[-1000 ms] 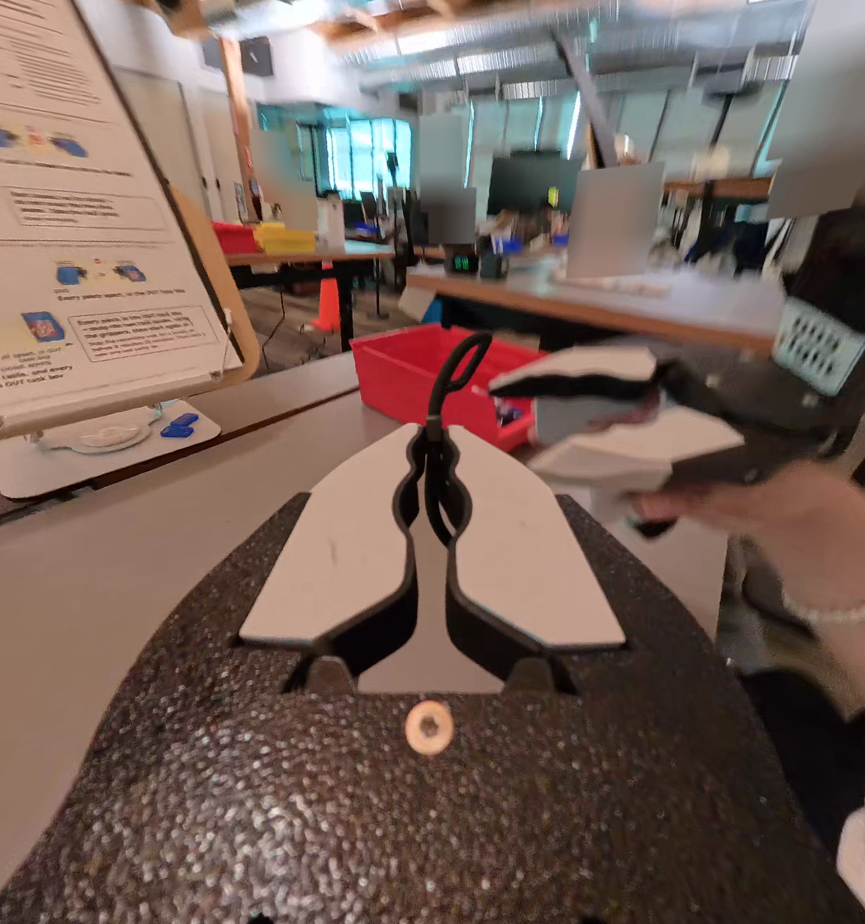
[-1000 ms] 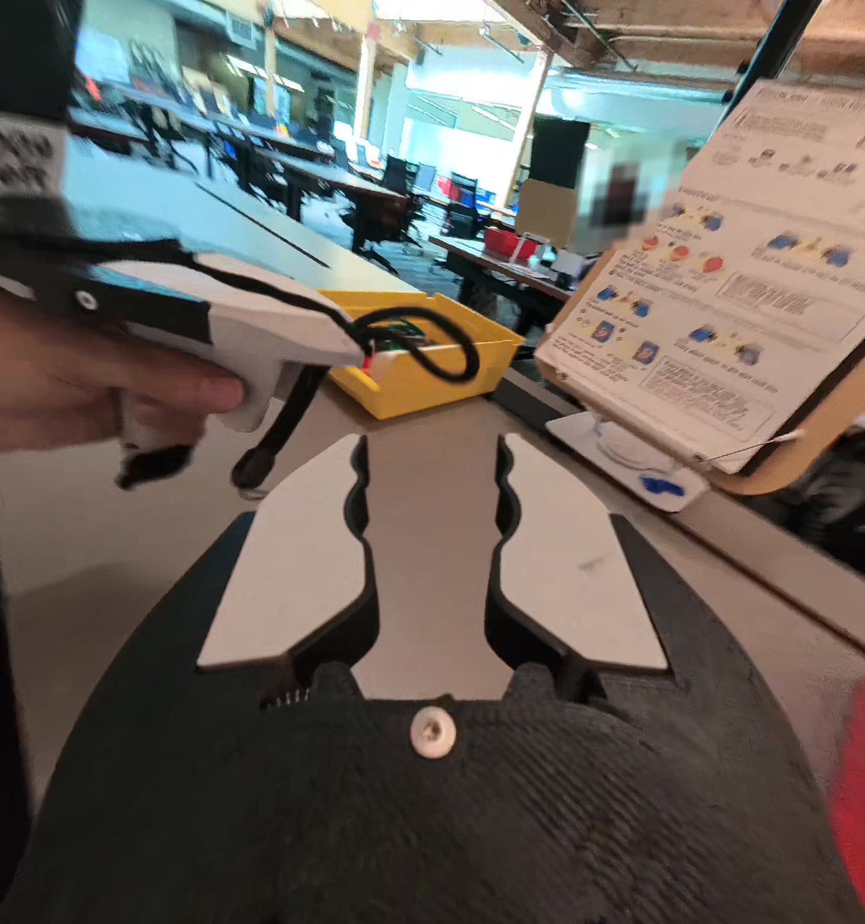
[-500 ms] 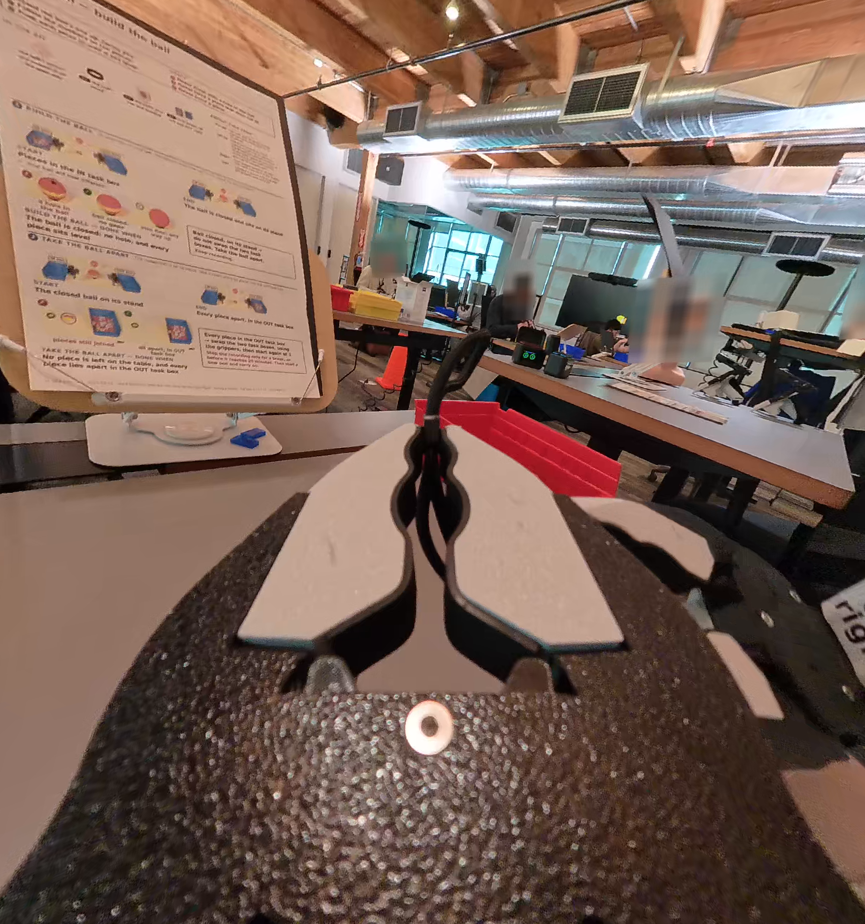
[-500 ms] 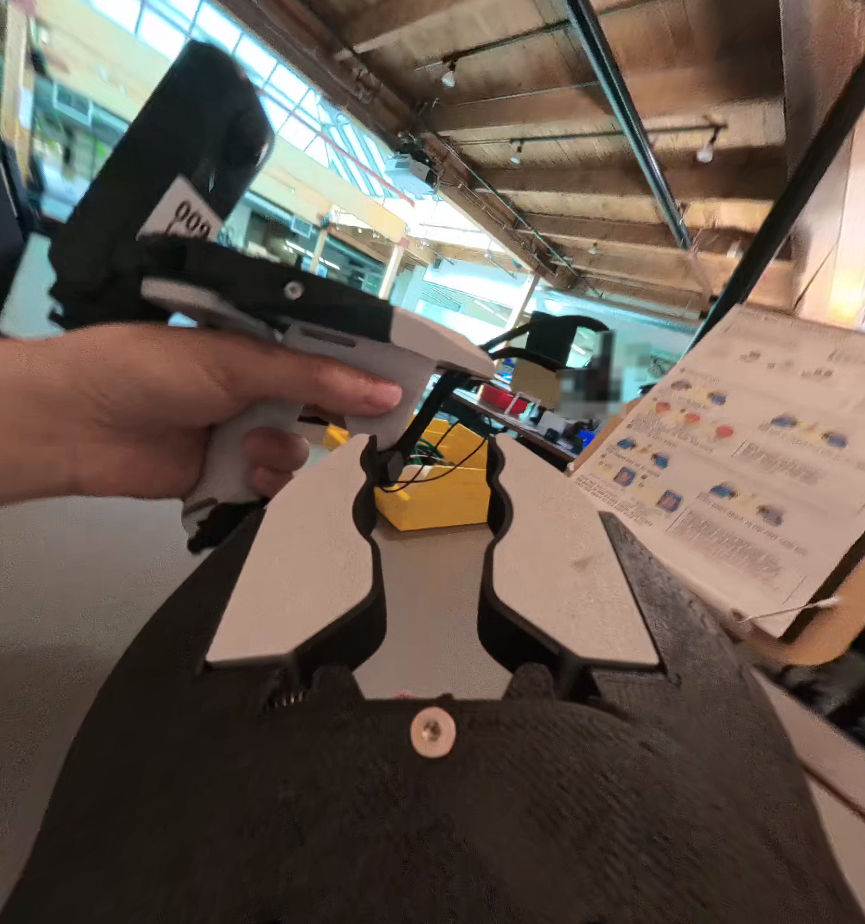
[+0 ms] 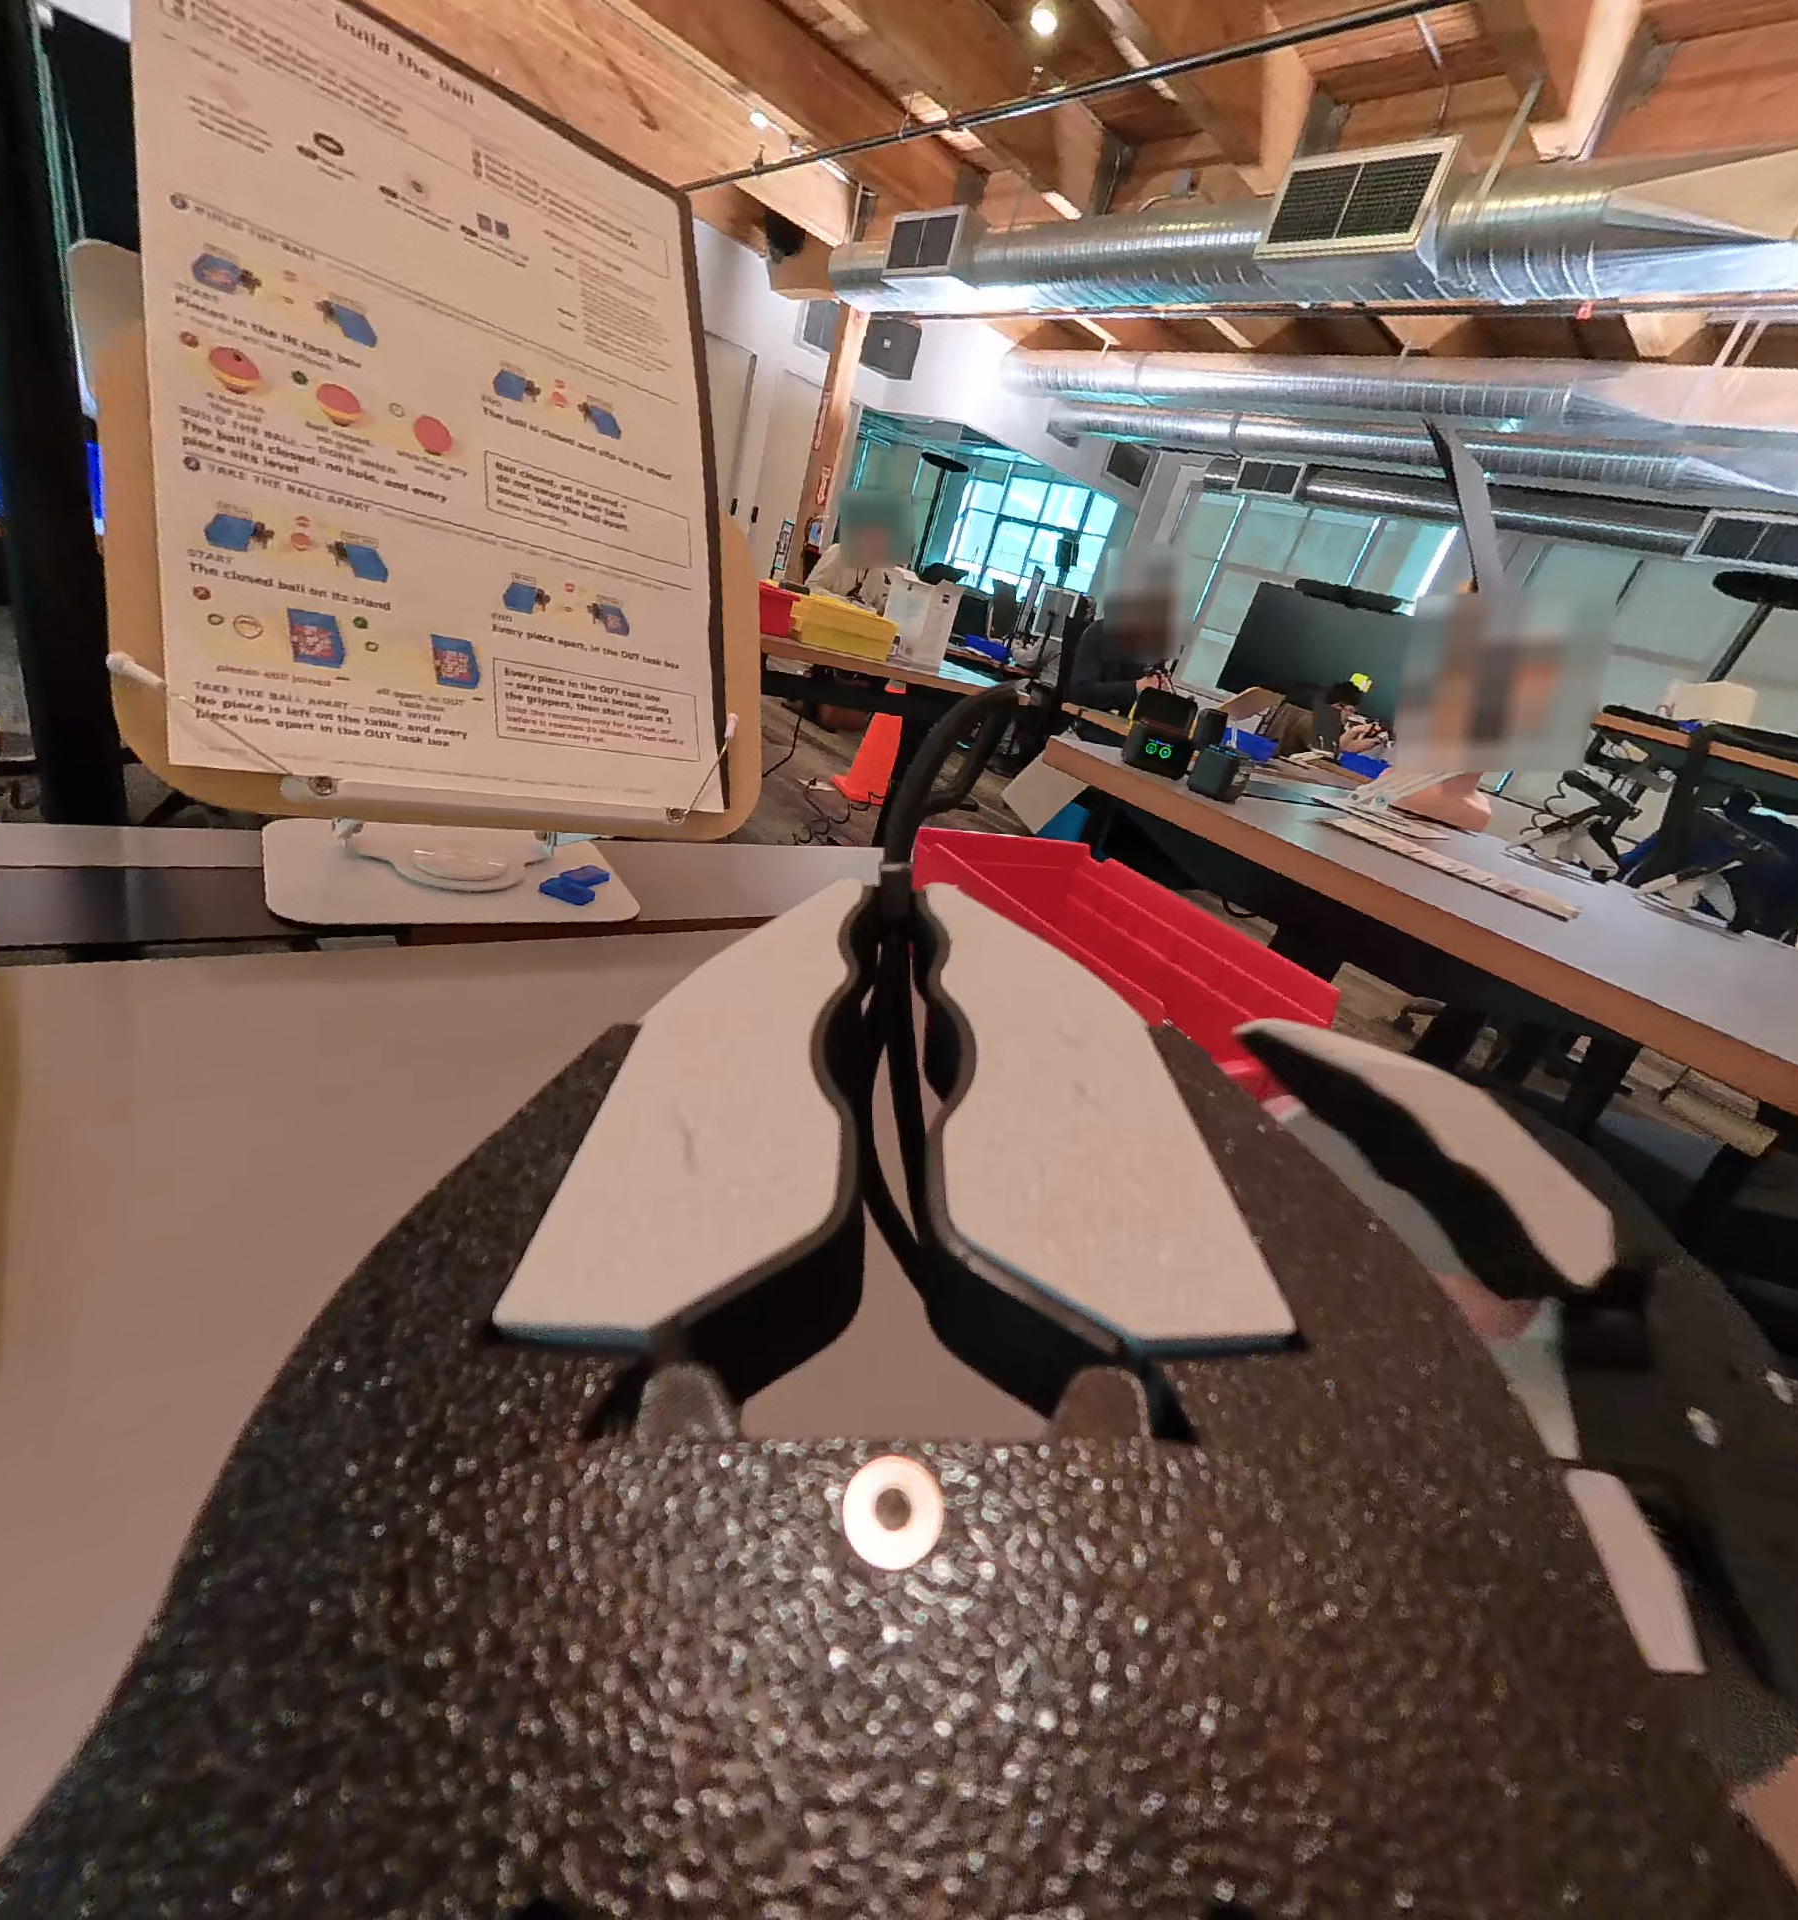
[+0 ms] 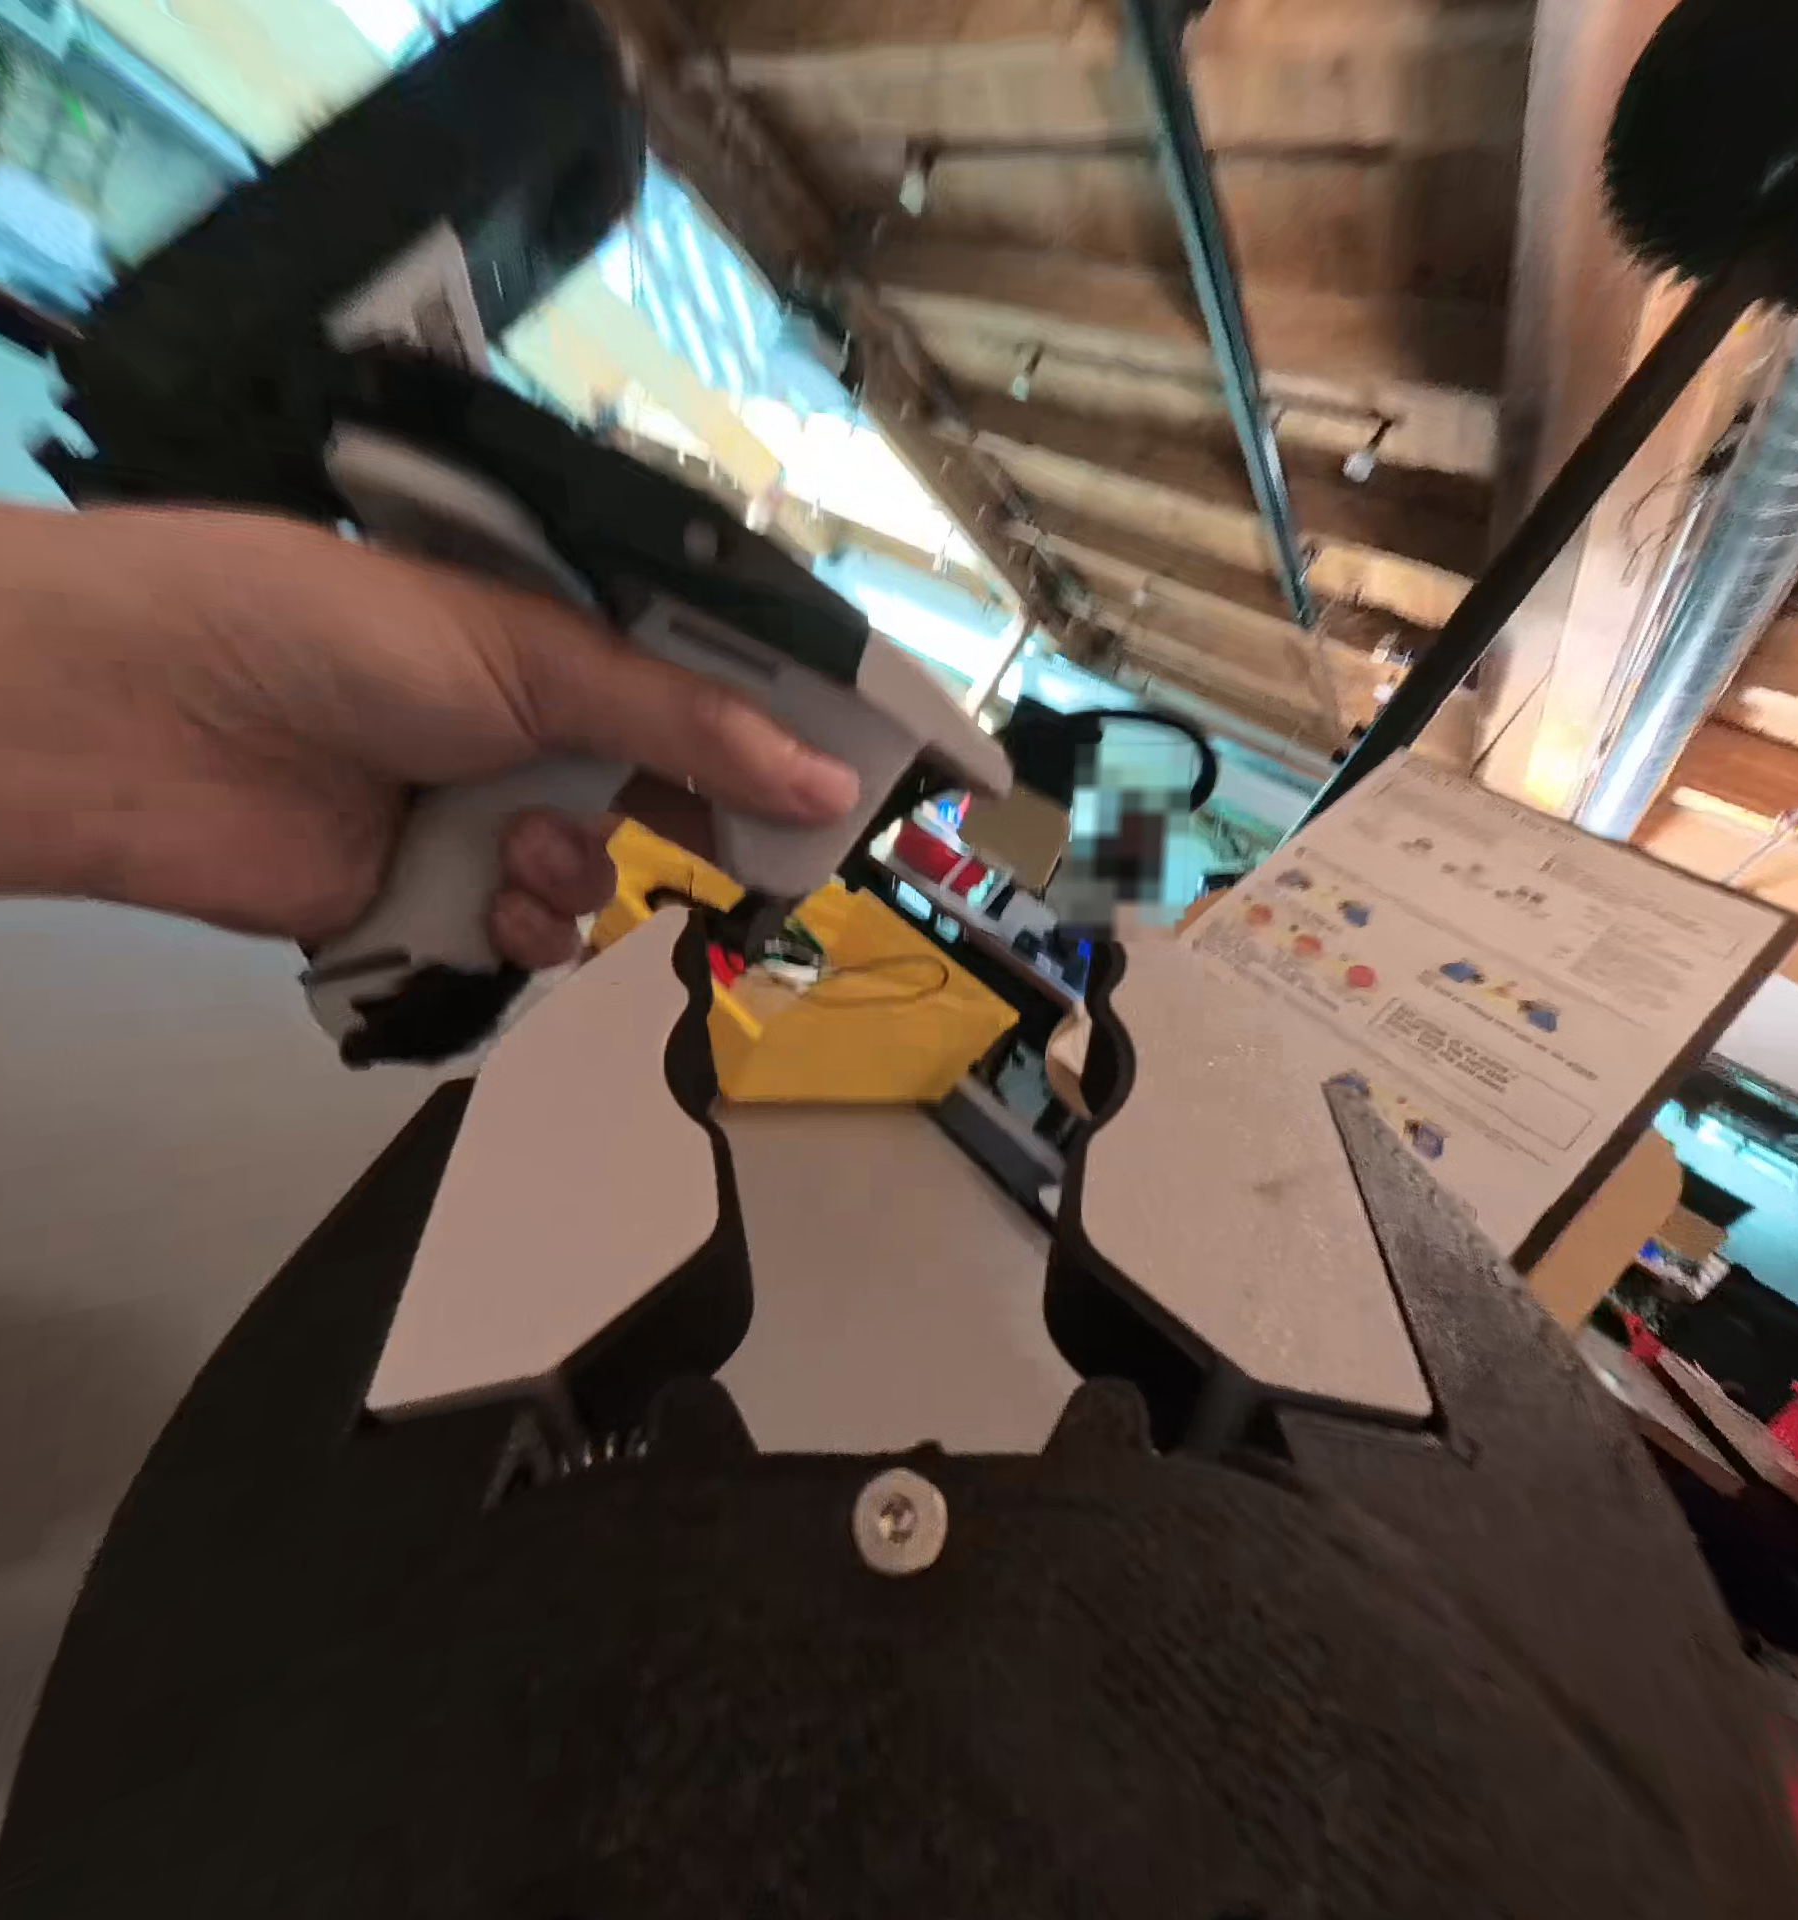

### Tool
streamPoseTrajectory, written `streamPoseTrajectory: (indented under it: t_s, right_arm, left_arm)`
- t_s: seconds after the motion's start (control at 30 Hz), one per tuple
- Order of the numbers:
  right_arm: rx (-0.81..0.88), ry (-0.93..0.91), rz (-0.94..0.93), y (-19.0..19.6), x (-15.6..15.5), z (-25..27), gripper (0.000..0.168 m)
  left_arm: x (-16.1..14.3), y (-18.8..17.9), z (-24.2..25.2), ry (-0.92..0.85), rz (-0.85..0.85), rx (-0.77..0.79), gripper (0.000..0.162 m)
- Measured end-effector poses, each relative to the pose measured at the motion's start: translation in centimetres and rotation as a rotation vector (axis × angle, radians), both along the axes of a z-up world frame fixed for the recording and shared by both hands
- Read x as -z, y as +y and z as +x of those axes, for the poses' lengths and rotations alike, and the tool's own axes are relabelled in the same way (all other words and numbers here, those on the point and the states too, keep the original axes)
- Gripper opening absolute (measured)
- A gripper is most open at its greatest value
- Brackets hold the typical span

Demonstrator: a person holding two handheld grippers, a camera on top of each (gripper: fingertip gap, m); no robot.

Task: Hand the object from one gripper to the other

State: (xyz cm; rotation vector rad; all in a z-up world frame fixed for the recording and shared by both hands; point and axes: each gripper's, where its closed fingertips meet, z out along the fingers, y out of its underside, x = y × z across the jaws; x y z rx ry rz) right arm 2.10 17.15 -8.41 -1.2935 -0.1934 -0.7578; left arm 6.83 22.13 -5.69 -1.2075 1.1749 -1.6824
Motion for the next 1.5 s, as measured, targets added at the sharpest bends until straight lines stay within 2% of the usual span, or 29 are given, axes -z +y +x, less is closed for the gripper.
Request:
streamPoseTrajectory:
  t_s: [0.03, 0.07, 0.13, 0.2, 0.33, 0.4, 0.57, 0.83, 0.93, 1.03, 1.13, 1.23, 1.4, 1.5]
  right_arm:
    - [-0.012, -0.017, 0.040, -0.3, -0.6, -0.5, 0.068]
    - [-0.014, -0.044, 0.055, -0.4, -0.8, -1.0, 0.066]
    - [-0.021, -0.075, -0.037, 0.6, 0.2, -1.6, 0.058]
    - [0.007, -0.060, -0.124, 1.6, 1.6, -1.1, 0.058]
    - [0.039, -0.012, -0.161, 2.3, 2.4, -0.4, 0.042]
    - [0.083, -0.009, -0.183, 2.3, 2.8, 0.4, 0.040]
    - [0.071, 0.010, -0.181, 2.2, 3.3, 0.6, 0.011]
    - [0.066, 0.005, -0.191, 2.0, 3.4, 0.8, 0.000]
    - [0.046, 0.068, -0.158, 1.3, 2.8, 1.6, 0.000]
    - [-0.092, 0.211, -0.089, 0.3, 1.6, 1.4, 0.000]
    - [-0.227, 0.383, 0.009, -1.0, -0.2, 1.5, 0.000]
    - [-0.272, 0.507, 0.035, -2.0, -0.8, 2.3, 0.000]
    - [-0.230, 0.562, 0.029, -2.7, -0.8, 3.4, 0.000]
    - [-0.226, 0.542, 0.000, -2.4, -0.5, 3.3, 0.000]
  left_arm:
    - [0.2, 0.2, 0.1, 0.007, -0.005, -0.002, 0.005]
    - [0.4, 0.2, 0.2, 0.016, -0.006, -0.002, 0.005]
    - [0.6, -0.1, 0.3, 0.029, -0.016, 0.016, 0.005]
    - [0.7, -0.5, 0.4, 0.033, -0.020, 0.032, 0.005]
    - [0.9, -1.2, 0.4, 0.042, -0.015, 0.052, 0.005]
    - [0.8, -1.5, 0.3, 0.041, -0.032, 0.065, 0.005]
    - [0.7, -1.6, 0.3, 0.041, -0.046, 0.077, 0.005]
    - [0.8, -2.1, 0.3, 0.047, -0.085, 0.128, 0.005]
    - [0.6, -2.2, 0.0, 0.046, -0.088, 0.173, 0.005]
    - [0.3, -2.3, -0.4, 0.037, -0.077, 0.250, 0.005]
    - [0.8, -3.1, -0.9, 0.062, 0.004, 0.356, 0.009]
    - [1.7, -3.4, -1.2, 0.119, 0.087, 0.406, 0.034]
    - [1.8, -2.4, -1.3, 0.067, 0.348, 0.278, 0.041]
    - [1.5, -4.9, -2.6, -0.002, 0.501, 0.368, 0.040]
